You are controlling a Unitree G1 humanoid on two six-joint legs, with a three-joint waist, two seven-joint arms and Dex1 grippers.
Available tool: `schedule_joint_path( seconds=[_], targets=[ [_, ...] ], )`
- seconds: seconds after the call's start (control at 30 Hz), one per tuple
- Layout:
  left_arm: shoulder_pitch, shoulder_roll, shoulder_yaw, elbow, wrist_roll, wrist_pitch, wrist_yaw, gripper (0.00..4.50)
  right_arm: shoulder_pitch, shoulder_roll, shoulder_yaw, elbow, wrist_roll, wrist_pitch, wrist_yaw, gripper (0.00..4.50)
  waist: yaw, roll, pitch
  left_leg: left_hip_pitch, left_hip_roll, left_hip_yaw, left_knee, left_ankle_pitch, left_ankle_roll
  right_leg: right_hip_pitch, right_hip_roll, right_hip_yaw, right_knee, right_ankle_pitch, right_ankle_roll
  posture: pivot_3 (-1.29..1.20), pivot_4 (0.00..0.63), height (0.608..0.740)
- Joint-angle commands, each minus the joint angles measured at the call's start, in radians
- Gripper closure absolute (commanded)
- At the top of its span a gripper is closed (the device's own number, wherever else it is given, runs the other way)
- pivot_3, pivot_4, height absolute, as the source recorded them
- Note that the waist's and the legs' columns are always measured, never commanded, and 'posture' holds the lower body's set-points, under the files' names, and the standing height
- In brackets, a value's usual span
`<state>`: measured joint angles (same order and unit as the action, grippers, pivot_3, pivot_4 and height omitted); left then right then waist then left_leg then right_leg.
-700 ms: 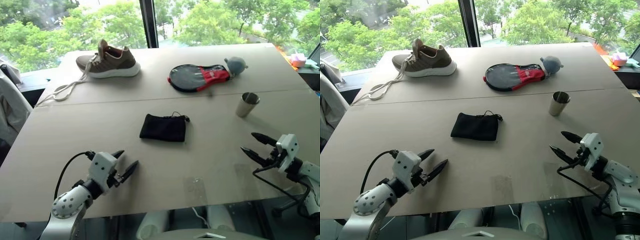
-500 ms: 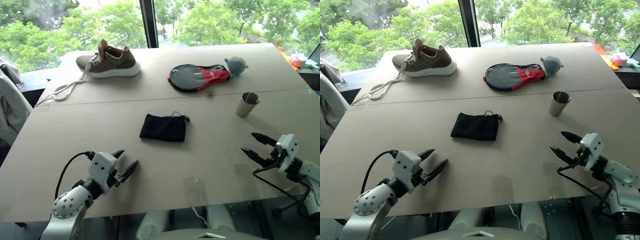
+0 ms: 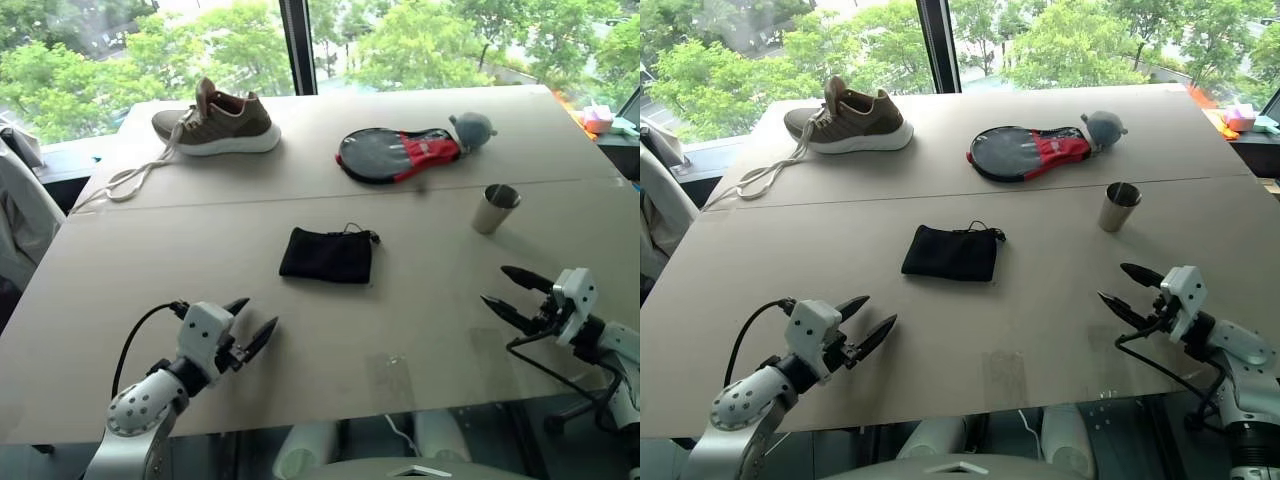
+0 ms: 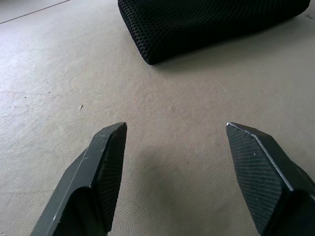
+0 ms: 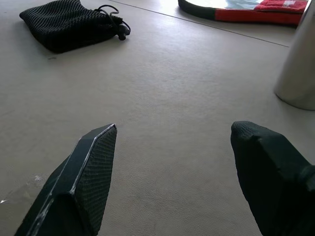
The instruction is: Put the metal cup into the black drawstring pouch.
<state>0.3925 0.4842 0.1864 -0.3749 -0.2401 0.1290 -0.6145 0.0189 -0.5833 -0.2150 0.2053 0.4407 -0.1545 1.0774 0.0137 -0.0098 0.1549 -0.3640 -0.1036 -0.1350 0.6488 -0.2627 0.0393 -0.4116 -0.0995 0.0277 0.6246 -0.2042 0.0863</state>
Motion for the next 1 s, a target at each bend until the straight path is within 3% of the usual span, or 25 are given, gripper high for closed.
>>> schedule_joint_path(
  seconds=[0.03,0.2,0.4,0.6,0.77,1.0],
  targets=[
    [-0.001,0.001,0.008,-0.037,-0.015,-0.004,0.002,1.20,-0.013,-0.014,-0.028,0.000,0.016,-0.012,0.015,0.81,0.000,0.000,0.001,0.000,0.000,0.000,0.000,0.000,0.000,0.000,0.000,0.000,0.000,0.000,0.000,0.00,0.150,0.740],
    [-0.032,0.009,-0.035,-0.094,0.002,0.023,0.006,1.20,-0.008,-0.014,-0.027,0.006,0.031,-0.020,0.056,0.81,0.000,0.001,0.002,0.000,0.000,0.000,0.000,0.000,0.000,0.000,0.000,0.000,0.000,0.000,0.000,0.00,0.150,0.740],
    [-0.185,0.035,-0.191,-0.211,0.086,0.207,0.050,1.20,0.040,-0.025,-0.021,-0.044,0.103,0.000,0.192,0.81,0.002,0.001,0.004,-0.001,0.000,-0.001,0.000,0.000,0.000,0.000,0.000,-0.001,-0.001,0.001,0.001,0.00,0.150,0.740],
    [-0.458,-0.070,-0.385,-0.137,0.237,0.334,0.174,1.20,0.049,-0.028,-0.017,-0.103,0.156,0.055,0.238,0.81,0.000,0.002,0.006,-0.001,0.000,-0.001,0.000,0.000,0.000,0.000,0.002,-0.001,-0.001,0.002,0.001,0.00,0.150,0.740],
    [-0.554,-0.175,-0.509,-0.070,0.361,0.395,0.278,1.20,0.038,-0.019,-0.024,-0.115,0.143,0.053,0.204,0.81,0.001,0.002,0.006,-0.001,0.000,0.000,0.000,0.000,0.000,0.000,0.002,-0.001,-0.001,0.003,-0.001,0.00,0.150,0.740],
    [-0.656,-0.202,-0.618,0.013,0.578,0.492,0.376,1.20,0.055,-0.014,-0.028,-0.137,0.142,0.052,0.175,0.81,0.002,0.001,0.007,-0.003,0.000,-0.001,0.000,0.000,0.002,-0.002,0.002,-0.001,-0.002,0.003,-0.001,0.00,0.150,0.740]
  ],
)
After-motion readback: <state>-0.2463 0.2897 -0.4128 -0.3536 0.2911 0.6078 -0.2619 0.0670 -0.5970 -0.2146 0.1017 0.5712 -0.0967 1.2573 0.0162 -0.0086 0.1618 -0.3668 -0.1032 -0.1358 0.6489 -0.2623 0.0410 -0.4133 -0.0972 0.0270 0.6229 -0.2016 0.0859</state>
